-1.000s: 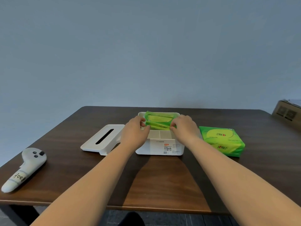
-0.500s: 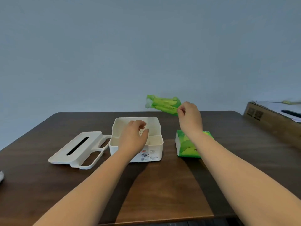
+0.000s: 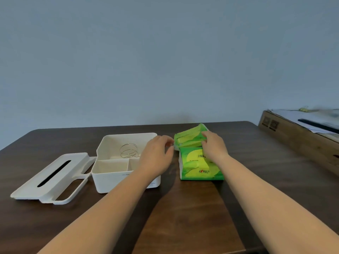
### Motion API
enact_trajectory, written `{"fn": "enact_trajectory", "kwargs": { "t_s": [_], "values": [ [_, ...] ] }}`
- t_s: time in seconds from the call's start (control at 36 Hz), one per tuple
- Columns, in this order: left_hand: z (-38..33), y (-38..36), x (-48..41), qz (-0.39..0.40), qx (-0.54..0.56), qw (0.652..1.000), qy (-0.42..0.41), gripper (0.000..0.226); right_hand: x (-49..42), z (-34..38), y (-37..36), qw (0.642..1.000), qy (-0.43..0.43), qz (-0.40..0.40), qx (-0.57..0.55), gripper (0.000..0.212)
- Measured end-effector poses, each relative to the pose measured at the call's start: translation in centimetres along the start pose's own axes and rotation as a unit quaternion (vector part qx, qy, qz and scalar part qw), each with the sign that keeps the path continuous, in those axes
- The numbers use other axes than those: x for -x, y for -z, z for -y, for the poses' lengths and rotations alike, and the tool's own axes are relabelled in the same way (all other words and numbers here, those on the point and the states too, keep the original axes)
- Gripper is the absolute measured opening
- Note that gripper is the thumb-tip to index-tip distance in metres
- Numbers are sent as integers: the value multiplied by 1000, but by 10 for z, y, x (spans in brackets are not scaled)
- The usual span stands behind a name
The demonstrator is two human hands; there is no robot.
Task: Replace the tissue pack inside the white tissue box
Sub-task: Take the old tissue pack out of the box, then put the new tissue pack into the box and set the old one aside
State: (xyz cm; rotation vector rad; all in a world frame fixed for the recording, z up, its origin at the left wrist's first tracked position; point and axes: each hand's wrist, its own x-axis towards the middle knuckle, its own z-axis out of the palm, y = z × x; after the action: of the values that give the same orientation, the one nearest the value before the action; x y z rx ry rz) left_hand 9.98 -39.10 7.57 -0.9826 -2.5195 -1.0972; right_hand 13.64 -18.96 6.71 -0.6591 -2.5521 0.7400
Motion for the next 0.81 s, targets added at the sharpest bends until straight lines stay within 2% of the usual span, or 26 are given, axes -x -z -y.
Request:
{"fn": "enact_trajectory", "kwargs": {
  "t_s": [0.11,0.22,0.33,0.47,0.61,0.72,0.81],
  "values": [
    [-10,-12,-3,48,5,999,21,29,2,-13,4,1000,-9,-4,-7,46],
    [-22,-25,-6,117,-12,991,63,43,8,-27,15,999,-30,-4,-19,48],
    [-36,-32,-9,171,-22,978,116,50,20,-37,27,998,-56,27,-11,54],
    [-46,-42,-7,247,25,957,150,44,38,-40,39,994,-78,73,-24,58],
    [-28,-66,-10,232,23,961,146,77,54,-37,45,986,-69,138,-58,40],
    [-39,-60,1,202,30,971,127,65,65,-31,48,984,-65,146,-82,16],
    [-49,-51,10,174,37,977,115,69,75,-22,51,987,-37,146,-59,22]
  ]
}}
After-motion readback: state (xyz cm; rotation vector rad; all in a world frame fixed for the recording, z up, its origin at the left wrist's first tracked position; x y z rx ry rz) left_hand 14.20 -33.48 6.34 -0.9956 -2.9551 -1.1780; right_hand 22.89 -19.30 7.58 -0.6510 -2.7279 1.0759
